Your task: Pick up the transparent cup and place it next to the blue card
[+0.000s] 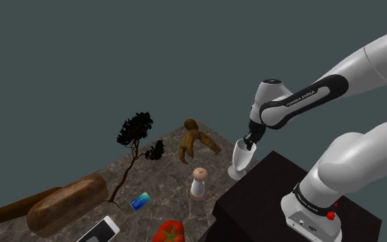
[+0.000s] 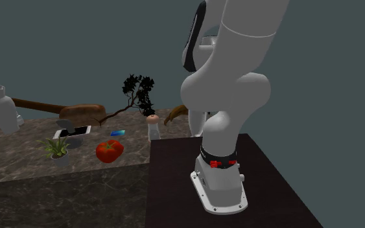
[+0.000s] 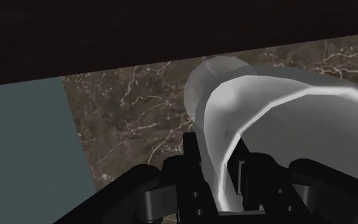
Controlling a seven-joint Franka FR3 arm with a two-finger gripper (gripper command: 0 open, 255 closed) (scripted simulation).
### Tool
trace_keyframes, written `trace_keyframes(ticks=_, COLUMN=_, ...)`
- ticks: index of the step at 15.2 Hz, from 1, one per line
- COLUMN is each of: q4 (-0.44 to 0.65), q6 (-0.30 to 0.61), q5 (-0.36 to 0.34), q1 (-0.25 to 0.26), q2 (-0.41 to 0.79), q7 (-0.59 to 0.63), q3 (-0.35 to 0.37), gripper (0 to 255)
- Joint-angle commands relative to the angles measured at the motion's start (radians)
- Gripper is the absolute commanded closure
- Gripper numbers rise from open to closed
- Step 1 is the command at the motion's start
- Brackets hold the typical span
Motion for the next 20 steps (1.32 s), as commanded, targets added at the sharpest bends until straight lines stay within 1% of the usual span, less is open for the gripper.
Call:
trace_keyframes(ticks=1, q4=0.010, q6=-0.046, q5=-0.001, q1=-0.002, q2=-0.036, q7=0.000, q3=0.002, gripper=255)
trace_keyframes(ticks=10, q4=0.061, q6=-0.230, q5=0.004, q1=-0.004, q2=-0.169, q7=0.002, q3=0.013, gripper=255)
trace_keyframes(ticks=20, q4=0.145, q6=-0.412, q5=0.012, q1=-0.003, q2=-0.268, q7=0.003, q3=0.025, gripper=255)
